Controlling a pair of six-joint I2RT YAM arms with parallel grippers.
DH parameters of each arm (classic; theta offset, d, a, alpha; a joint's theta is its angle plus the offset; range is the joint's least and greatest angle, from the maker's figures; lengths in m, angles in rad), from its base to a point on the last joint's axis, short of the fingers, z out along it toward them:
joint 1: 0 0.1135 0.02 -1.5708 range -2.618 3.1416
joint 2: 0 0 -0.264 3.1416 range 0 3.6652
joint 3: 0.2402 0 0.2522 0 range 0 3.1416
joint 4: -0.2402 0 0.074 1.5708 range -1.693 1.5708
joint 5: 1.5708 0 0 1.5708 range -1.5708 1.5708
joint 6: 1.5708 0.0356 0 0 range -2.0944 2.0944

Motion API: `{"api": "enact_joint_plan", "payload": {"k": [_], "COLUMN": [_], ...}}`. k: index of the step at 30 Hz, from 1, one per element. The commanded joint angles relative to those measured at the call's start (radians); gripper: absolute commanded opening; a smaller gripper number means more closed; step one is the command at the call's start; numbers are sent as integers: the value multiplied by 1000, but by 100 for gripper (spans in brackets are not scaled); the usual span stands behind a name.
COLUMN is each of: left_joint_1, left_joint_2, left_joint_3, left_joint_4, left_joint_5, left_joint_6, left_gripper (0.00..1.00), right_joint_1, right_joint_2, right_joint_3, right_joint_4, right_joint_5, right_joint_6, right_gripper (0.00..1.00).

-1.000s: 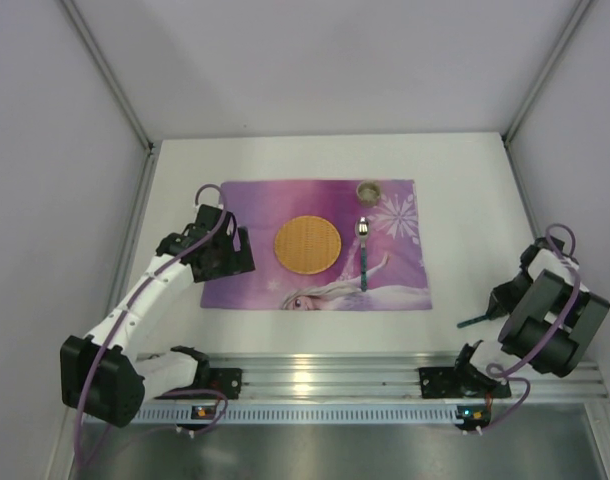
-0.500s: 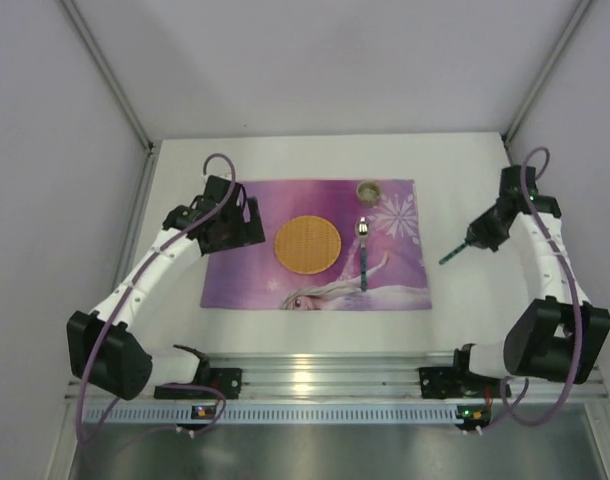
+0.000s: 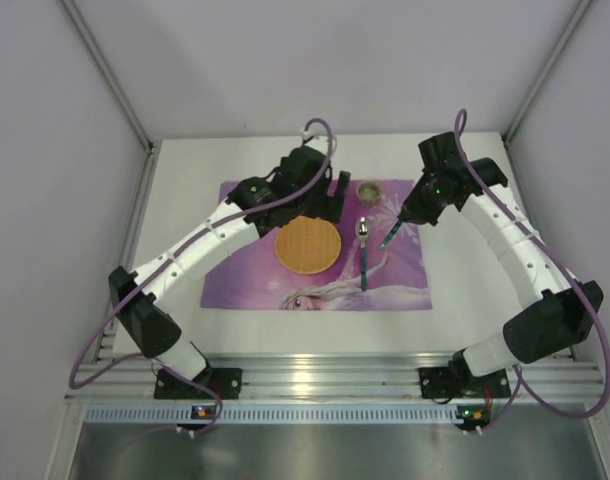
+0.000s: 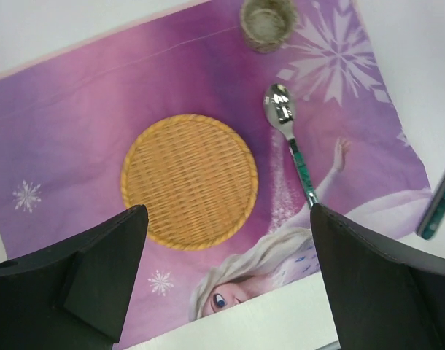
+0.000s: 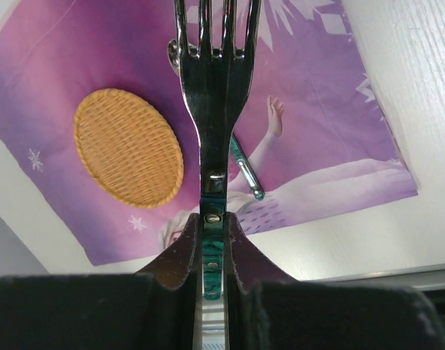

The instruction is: Set the dinner table for one person

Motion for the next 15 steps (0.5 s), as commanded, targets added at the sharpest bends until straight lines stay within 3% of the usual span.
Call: {"api": "enact_joint_plan", "payload": {"k": [1, 9, 15], "left_joint_1": [-120, -302, -366], "left_joint_2": [46, 102, 104], "left_joint_3": [102, 114, 51], "left_joint_4": [-2, 34, 86], "left_joint_5": [-95, -82, -102], "left_joint_6": [106, 109, 112], "left_gripper": [99, 98, 97], "right_joint_1": [20, 62, 63], "right_joint_2": [3, 19, 17], "right_joint_3": [47, 83, 99], "right_joint_4": [-31, -37, -46], "right_joint_5": [3, 0, -21], "right_joint_6": [30, 29, 28], "right_gripper": [0, 0, 0]}}
